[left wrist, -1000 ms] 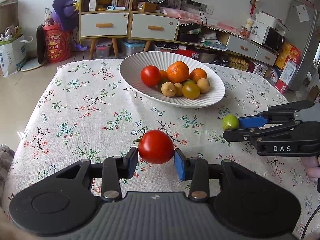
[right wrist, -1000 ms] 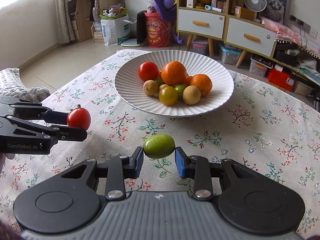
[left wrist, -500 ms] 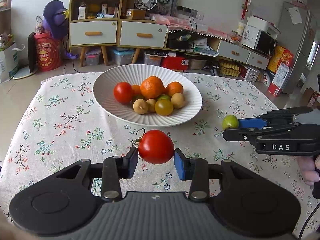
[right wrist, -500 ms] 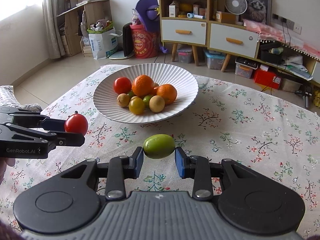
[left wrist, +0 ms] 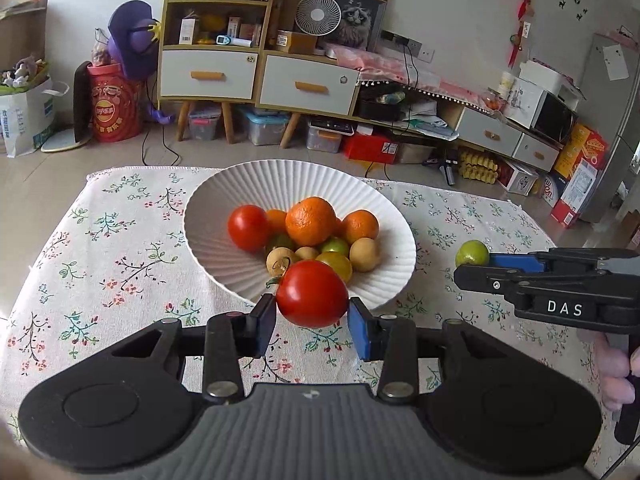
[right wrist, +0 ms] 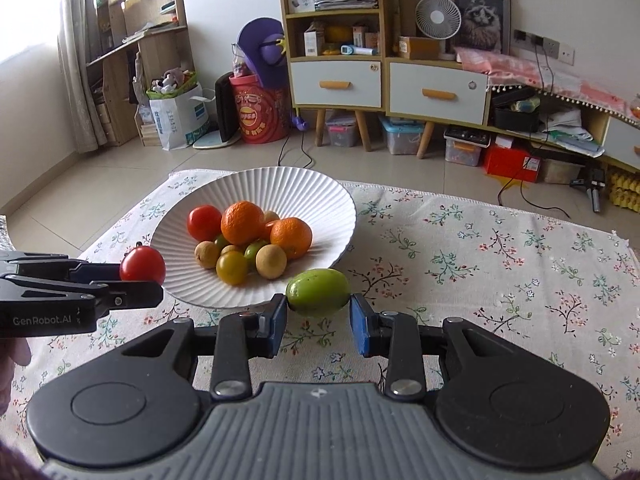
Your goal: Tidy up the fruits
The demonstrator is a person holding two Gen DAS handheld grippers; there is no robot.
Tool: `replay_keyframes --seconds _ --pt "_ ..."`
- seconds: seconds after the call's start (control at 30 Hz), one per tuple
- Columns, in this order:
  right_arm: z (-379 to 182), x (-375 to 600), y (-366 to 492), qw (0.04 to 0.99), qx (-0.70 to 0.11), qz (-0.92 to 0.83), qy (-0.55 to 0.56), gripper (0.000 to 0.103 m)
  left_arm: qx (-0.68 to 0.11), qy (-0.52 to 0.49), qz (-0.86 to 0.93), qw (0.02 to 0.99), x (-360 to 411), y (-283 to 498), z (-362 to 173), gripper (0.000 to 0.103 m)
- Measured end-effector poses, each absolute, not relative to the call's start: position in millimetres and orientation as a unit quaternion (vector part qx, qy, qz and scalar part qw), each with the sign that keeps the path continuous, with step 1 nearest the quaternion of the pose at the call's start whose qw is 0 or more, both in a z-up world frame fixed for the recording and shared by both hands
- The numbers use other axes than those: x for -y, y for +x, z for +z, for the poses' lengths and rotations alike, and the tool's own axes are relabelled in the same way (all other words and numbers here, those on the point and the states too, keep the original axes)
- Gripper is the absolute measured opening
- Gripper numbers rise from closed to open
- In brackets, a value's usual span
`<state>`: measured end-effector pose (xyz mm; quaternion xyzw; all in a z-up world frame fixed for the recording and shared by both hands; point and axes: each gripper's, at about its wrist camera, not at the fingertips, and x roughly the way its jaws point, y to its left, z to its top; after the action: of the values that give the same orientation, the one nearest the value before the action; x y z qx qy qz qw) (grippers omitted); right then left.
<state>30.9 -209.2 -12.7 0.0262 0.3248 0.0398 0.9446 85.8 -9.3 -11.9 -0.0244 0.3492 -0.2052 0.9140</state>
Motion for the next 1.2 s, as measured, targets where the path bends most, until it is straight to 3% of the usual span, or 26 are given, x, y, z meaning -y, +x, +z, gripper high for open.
replay_keyframes --seconds 0.77,0.93,1.0,1.07,1.2 --pt "-21 196 67 0.939 -0.341 0.041 0.037 0.032 -0.358 -0.013 -0.173 0.917 29 102 -17 0.035" --pt "-15 195 60 0.941 -0.336 0.035 0.035 0.044 -0.347 -0.007 -0.174 0.922 30 99 -12 0.056" --pt "-9 200 56 0.942 -0.331 0.023 0.054 0.057 -0.351 -0.007 -0.166 0.922 28 98 -10 0.068" --pt "-3 204 50 0.94 -0.332 0.008 0.072 0.069 -0.358 -0.013 -0.157 0.92 27 93 -8 0.073" --pt "5 209 37 0.935 -0.346 -0.023 0.078 0.084 -0.362 0.011 -0.137 0.922 27 81 4 0.087"
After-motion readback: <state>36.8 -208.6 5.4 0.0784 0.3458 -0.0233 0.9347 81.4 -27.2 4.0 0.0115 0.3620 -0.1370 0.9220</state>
